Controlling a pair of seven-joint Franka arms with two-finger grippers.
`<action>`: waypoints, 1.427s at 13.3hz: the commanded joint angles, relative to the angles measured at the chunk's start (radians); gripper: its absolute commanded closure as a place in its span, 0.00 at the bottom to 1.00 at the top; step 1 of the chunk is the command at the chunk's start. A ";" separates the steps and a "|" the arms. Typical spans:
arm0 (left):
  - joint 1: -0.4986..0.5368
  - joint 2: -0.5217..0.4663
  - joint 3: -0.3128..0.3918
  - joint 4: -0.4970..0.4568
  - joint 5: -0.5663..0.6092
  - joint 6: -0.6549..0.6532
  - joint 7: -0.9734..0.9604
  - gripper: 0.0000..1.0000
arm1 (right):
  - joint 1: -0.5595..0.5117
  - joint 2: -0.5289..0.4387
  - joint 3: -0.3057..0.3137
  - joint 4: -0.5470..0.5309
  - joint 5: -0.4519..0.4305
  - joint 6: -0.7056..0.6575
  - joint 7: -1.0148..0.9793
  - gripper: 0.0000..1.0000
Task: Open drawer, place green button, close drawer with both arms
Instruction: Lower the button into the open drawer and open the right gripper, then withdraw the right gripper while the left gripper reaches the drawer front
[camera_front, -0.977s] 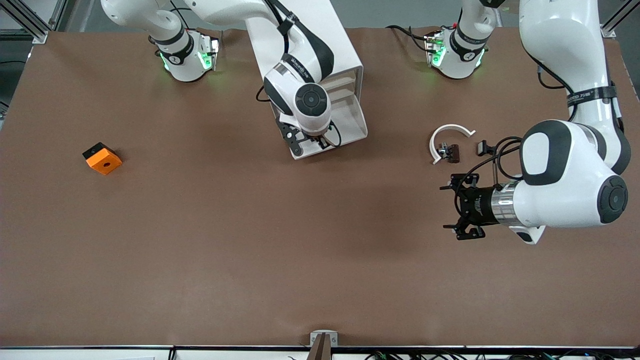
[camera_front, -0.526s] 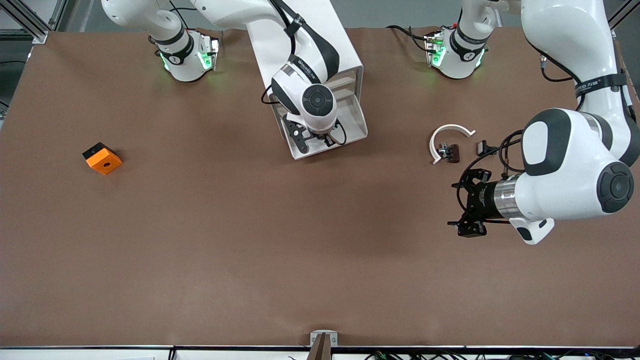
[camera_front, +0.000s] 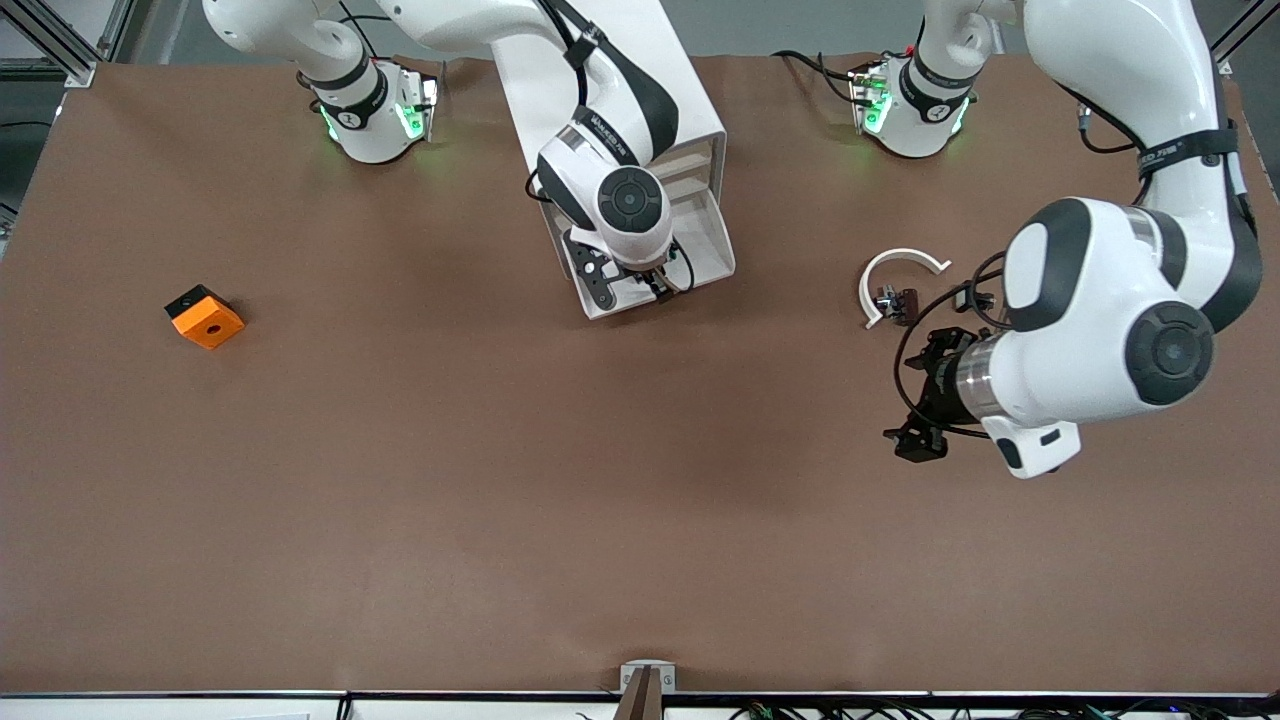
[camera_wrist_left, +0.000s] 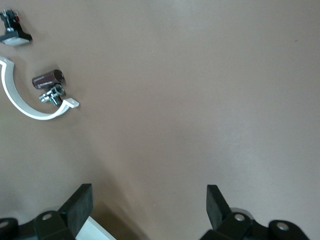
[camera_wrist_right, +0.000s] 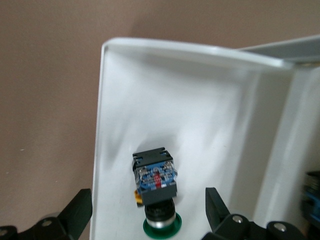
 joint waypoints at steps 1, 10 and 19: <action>-0.016 -0.013 -0.007 -0.028 0.035 0.013 0.079 0.00 | -0.087 -0.049 0.005 0.101 0.012 -0.201 -0.026 0.00; -0.150 0.083 -0.055 -0.077 0.036 0.161 0.167 0.00 | -0.442 -0.364 0.003 0.097 -0.097 -0.484 -0.855 0.00; -0.340 0.151 -0.154 -0.235 0.086 0.387 0.239 0.00 | -0.738 -0.523 0.003 -0.041 -0.236 -0.418 -1.589 0.00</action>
